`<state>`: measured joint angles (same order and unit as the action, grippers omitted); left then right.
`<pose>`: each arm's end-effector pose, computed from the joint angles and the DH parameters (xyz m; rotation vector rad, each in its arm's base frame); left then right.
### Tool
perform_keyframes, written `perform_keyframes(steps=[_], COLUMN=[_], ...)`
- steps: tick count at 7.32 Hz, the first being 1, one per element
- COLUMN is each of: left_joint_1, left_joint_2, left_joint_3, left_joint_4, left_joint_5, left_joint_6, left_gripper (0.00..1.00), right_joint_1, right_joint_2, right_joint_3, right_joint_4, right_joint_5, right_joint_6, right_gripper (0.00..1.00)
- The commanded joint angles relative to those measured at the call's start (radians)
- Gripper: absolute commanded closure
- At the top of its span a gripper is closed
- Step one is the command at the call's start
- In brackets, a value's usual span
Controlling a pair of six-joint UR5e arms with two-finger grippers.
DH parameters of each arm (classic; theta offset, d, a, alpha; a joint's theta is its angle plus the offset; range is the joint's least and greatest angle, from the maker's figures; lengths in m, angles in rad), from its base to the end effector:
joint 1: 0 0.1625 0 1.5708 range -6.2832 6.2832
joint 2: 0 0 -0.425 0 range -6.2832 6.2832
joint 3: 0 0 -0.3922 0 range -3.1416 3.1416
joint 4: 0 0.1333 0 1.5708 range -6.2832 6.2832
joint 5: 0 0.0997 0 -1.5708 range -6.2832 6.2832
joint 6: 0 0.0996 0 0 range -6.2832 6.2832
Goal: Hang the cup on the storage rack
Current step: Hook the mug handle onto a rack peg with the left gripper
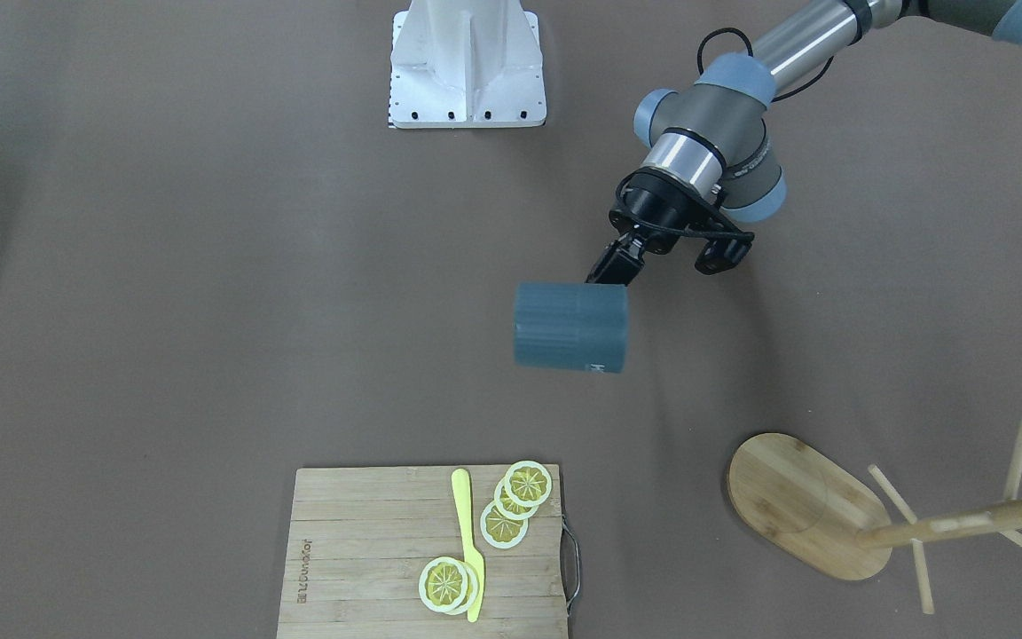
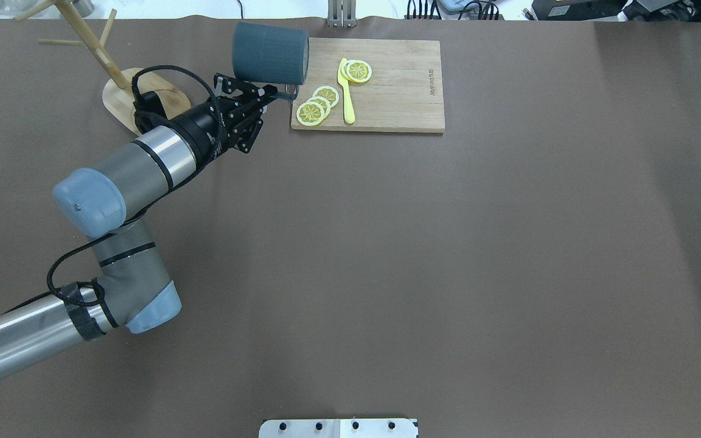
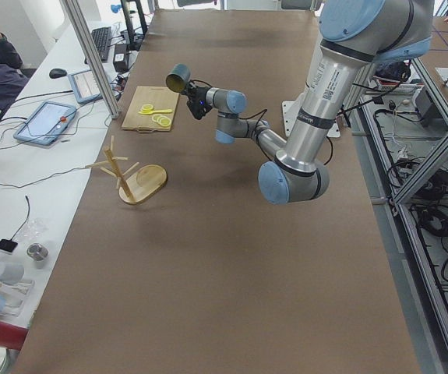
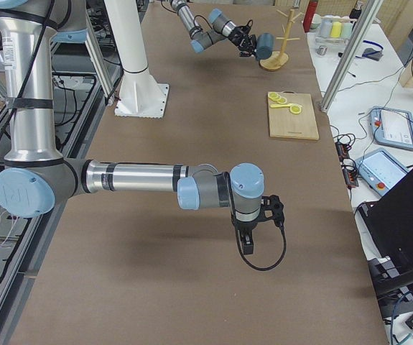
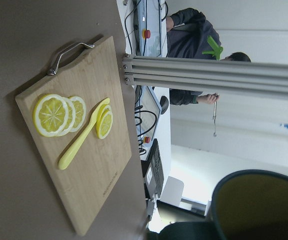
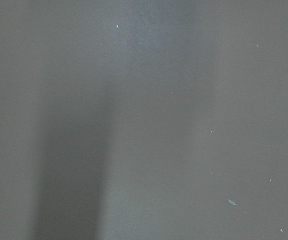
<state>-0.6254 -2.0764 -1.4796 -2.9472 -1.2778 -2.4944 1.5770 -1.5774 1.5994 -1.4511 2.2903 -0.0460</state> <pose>0.4209 -0.5038 0.2583 -0.0629 2.0010 -1.3235 0.0708 -0.4981 0.6389 0.1543 -0.7147 -0.0890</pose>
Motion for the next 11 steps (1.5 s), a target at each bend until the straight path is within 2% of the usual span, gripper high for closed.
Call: perform_keyframes(steps=[1,2,4,7,9,11], left_joint_1=[-0.083,-0.126,-0.195,-0.276,-0.293,-0.297], left_joint_2=[-0.004,-0.004,-0.030,-0.063,-0.064,-0.054], left_joint_3=[0.085,0.173,0.273,0.378,0.435,0.447], left_joint_4=[-0.077,-0.136,-0.145,-0.147,-0.240,-0.289], left_joint_5=[0.006,0.006,-0.008,-0.061,-0.113,-0.136], left_joint_6=[-0.266,-0.362,-0.429,-0.495,-0.494,-0.494], left_gripper=[1.00,1.00,1.00,1.00,1.00,1.00], right_joint_1=[0.000,0.000,0.000,0.000,0.000,0.000], right_joint_2=[-0.001,-0.001,0.000,0.002,0.002,0.001], right_joint_3=[0.001,0.001,0.002,0.004,0.008,0.008], right_joint_4=[0.011,0.011,0.024,0.025,0.025,0.025], right_joint_5=[0.000,0.000,0.000,0.000,0.000,0.000], right_joint_6=[0.000,0.000,0.000,0.000,0.001,0.000], right_gripper=[0.00,0.00,0.00,0.00,0.00,0.00])
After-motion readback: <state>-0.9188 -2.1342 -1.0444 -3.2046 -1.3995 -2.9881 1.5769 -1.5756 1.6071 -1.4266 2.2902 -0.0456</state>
